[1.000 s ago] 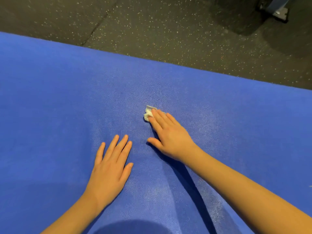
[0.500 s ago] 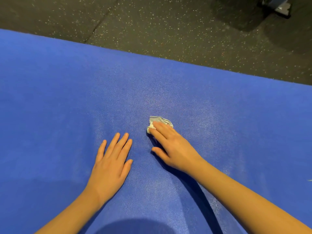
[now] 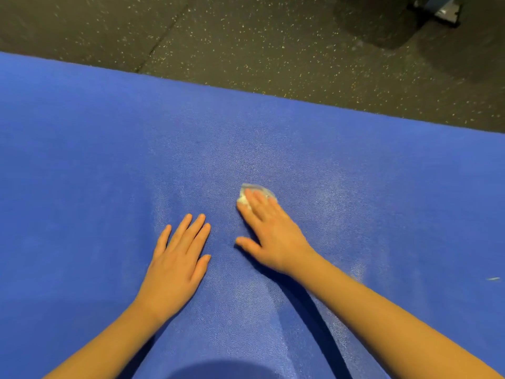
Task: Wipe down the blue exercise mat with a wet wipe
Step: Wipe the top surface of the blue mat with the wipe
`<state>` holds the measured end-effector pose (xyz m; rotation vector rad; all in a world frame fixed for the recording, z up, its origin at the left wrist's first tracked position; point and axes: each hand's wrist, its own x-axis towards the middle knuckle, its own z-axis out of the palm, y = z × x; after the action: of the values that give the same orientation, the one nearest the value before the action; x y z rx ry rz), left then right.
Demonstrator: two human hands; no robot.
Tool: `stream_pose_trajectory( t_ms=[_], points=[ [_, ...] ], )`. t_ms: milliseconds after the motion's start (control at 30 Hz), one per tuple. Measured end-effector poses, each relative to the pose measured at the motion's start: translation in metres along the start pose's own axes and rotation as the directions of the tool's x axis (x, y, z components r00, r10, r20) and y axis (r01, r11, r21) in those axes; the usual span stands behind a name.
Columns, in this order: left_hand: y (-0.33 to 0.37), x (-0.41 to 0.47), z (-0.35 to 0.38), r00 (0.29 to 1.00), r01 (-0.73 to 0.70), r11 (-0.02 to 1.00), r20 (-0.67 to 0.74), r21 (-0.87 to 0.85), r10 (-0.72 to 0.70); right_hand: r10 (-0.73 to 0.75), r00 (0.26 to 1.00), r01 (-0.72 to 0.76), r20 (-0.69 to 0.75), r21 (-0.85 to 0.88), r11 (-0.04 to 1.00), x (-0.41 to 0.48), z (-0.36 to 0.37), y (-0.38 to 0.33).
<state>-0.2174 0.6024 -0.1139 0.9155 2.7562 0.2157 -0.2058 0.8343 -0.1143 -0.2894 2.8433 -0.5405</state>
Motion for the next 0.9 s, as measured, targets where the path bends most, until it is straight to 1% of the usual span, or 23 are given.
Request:
stream_pose_trajectory(
  t_ms=[67,100,133,200,233,267,300,333,400,433,467,533,567,600,667,733,800,900],
  points=[
    [0.0,-0.002,-0.001,1.0,0.0,1.0,0.004,-0.003,0.0,-0.094,0.995,0.096,0.037,-0.057,0.994,-0.013,0.001,0.007],
    [0.0,-0.003,-0.001,1.0,0.002,1.0,0.004,-0.001,-0.002,-0.097,0.995,0.099,0.02,-0.083,0.992,-0.014,-0.001,0.016],
    [0.0,-0.004,-0.001,1.0,0.002,1.0,0.004,0.0,-0.002,-0.061,0.998,0.059,-0.014,-0.093,0.994,-0.013,-0.004,0.022],
    [0.0,-0.006,-0.001,1.0,0.006,1.0,0.007,0.0,-0.006,0.089,0.994,-0.091,-0.067,-0.037,0.995,-0.01,-0.007,0.021],
    [0.0,-0.008,-0.001,1.0,0.009,1.0,0.009,0.002,-0.009,0.144,0.987,-0.145,-0.076,0.0,0.99,-0.01,-0.005,0.012],
    [0.0,-0.009,-0.001,1.0,0.012,1.0,0.012,0.001,-0.012,0.159,0.985,-0.157,-0.063,0.032,0.987,-0.013,0.0,0.0],
    [0.001,-0.011,-0.001,1.0,0.016,1.0,0.015,-0.003,-0.016,0.132,0.99,-0.13,-0.042,0.045,0.99,-0.018,0.006,-0.01],
    [0.001,-0.013,-0.002,1.0,0.019,1.0,0.018,-0.007,-0.019,0.069,0.997,-0.068,-0.018,0.028,0.997,-0.026,0.011,-0.015],
    [0.001,-0.017,-0.002,1.0,0.02,1.0,0.021,-0.016,-0.02,-0.051,0.998,0.052,0.025,-0.041,0.998,-0.037,0.012,-0.007],
    [0.0,-0.019,-0.002,1.0,0.02,1.0,0.022,-0.021,-0.019,-0.062,0.998,0.063,0.014,-0.074,0.995,-0.039,0.011,0.001],
    [0.0,-0.021,-0.002,1.0,0.023,0.999,0.023,-0.026,-0.022,-0.031,0.999,0.03,-0.011,-0.087,0.996,-0.039,0.008,0.006],
    [0.0,-0.024,-0.002,0.999,0.029,0.999,0.027,-0.034,-0.028,0.095,0.995,-0.096,-0.035,-0.037,0.995,-0.04,0.005,0.003],
    [0.0,-0.026,-0.001,0.999,0.032,0.999,0.032,-0.038,-0.031,0.136,0.99,-0.136,-0.031,0.0,0.991,-0.041,0.007,-0.006],
    [0.0,-0.028,-0.001,0.999,0.039,0.998,0.036,-0.039,-0.037,0.146,0.989,-0.145,-0.019,0.024,0.989,-0.044,0.01,-0.017],
    [0.001,-0.033,0.0,0.998,0.05,0.998,0.039,-0.042,-0.048,0.09,0.996,-0.09,0.016,0.017,0.996,-0.055,0.018,-0.03],
    [0.002,-0.038,0.0,0.998,0.056,0.997,0.044,-0.047,-0.054,0.028,0.999,-0.027,0.028,-0.044,0.999,-0.067,0.019,-0.027],
    [0.002,-0.042,0.001,0.998,0.06,0.997,0.038,-0.057,-0.058,0.028,1.0,-0.027,0.014,-0.08,0.996,-0.076,0.017,-0.02],
    [0.005,-0.05,0.002,0.997,0.076,0.994,0.029,-0.072,-0.074,0.074,0.997,-0.073,0.007,-0.047,0.996,-0.081,0.015,-0.025]
  ],
)
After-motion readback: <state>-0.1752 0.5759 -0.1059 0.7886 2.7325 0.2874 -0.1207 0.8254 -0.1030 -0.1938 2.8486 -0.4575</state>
